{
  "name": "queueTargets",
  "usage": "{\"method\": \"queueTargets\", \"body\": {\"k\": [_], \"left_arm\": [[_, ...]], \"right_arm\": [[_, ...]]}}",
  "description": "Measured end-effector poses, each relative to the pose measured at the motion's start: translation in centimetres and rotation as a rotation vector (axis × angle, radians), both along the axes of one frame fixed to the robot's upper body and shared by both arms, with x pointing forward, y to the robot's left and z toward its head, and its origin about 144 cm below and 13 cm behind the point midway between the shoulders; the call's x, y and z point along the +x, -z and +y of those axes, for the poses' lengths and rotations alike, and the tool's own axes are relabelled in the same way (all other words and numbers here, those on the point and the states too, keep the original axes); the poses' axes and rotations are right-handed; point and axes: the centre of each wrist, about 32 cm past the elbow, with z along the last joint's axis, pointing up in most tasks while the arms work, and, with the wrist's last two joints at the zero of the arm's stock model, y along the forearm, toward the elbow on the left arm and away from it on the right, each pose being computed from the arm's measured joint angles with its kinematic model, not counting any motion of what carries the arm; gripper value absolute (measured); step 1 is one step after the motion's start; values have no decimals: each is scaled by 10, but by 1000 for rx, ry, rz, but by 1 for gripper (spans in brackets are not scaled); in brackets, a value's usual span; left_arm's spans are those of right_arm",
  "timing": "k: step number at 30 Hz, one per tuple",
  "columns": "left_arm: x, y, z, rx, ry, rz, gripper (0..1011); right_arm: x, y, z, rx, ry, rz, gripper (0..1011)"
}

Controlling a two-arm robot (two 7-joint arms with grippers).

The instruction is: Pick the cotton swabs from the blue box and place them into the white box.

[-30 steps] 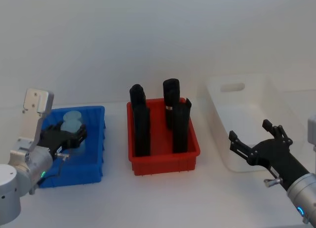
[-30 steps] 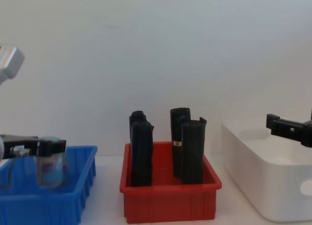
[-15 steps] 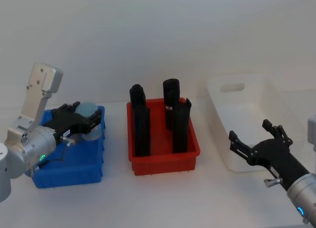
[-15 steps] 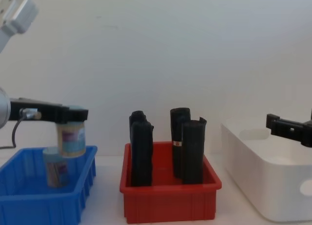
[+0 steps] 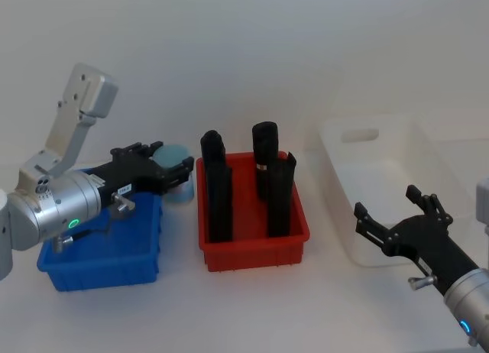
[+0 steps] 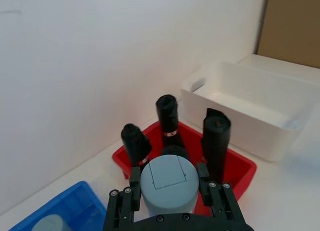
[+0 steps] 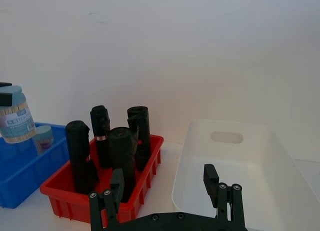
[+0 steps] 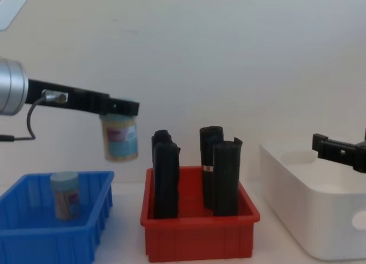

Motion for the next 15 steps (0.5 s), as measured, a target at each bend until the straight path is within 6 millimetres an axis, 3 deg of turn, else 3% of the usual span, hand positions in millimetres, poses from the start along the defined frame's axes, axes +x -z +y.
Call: {"method": "queueTargets", "body": {"k": [15], "left_arm": [[5,-29,-18,-36,235,17,670]], "right_arm": [[0,0,0,0,0,0,1002]]}}
